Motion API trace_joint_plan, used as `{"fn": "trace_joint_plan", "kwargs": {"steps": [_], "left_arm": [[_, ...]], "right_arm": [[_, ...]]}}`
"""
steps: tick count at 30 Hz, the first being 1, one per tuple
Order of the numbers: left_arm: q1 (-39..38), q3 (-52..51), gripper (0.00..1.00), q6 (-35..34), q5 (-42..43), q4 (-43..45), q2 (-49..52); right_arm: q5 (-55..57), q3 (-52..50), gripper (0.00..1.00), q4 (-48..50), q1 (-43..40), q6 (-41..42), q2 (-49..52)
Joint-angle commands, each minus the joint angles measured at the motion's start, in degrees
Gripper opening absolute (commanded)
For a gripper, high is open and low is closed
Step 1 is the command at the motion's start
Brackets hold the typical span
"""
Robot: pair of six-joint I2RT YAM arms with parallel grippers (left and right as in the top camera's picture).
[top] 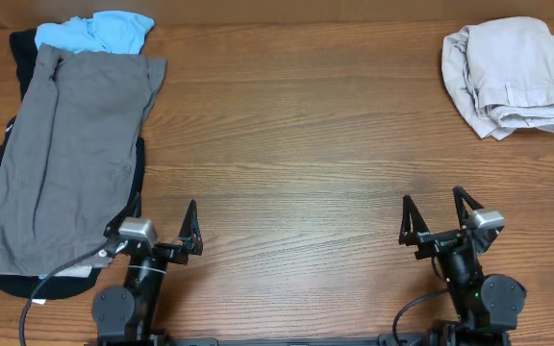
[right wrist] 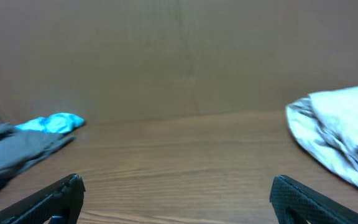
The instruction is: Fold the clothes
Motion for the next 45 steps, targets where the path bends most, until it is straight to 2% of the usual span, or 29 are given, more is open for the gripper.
{"fn": "trace_joint_plan", "kwargs": {"steps": [1,4,6,12,16,22,25,27,30,38,40,45], "left_arm": [[0.57,7.87,1.0,-0.87,-1.62,-1.16,6.95],[0.59,15.26,1.0,-0.61,-2.82,-2.62,16.7],[0.59,23.74,1.0,2.1,-2.82,-7.19,26.25],[0.59,52.37,1.0,13.07,-2.78,-32.5,51.95],[0.57,65.42,1.0,14.34,-2.05,-43.65,65.83],[1.01,66.6,1.0,14.25,-0.68,-40.57,78.25],[2.95,66.6,1.0,10.64,-0.7,-38.51,81.96],[4.46,66.6,1.0,9.94,-1.03,-37.68,83.08],[8.0,66.6,0.95,9.79,-6.93,-35.63,84.35],[15.04,66.6,0.85,9.46,-11.61,-28.65,84.67],[16.94,66.6,0.85,7.87,-13.27,-27.54,84.87],[22.69,66.62,0.81,8.55,-9.7,-25.14,88.83]], "right_arm": [[-4.26,8.74,1.0,-0.83,0.22,0.28,5.95],[-6.71,16.09,1.0,-3.58,0.22,0.26,13.75],[-8.87,24.11,1.0,-8.15,0.22,0.74,22.16],[-11.43,44.35,1.0,-25.94,0.22,2.16,42.69],[-16.04,53.29,1.0,-33.46,0.22,2.19,54.75],[-24.57,53.83,1.0,-28.7,0.22,3.02,63.67],[-24.5,53.83,1.0,-28.83,0.22,2.95,66.51],[-24.5,53.81,1.0,-29.16,0.22,2.25,67.6],[-24.28,53.81,0.99,-29.55,0.22,1.27,69.22],[-22.73,53.81,0.95,-29.81,0.22,1.05,70.82],[-22.47,53.81,0.95,-30.01,0.22,1.05,70.97],[-19.43,53.77,0.94,-31.5,0.28,1.03,71.01]]}}
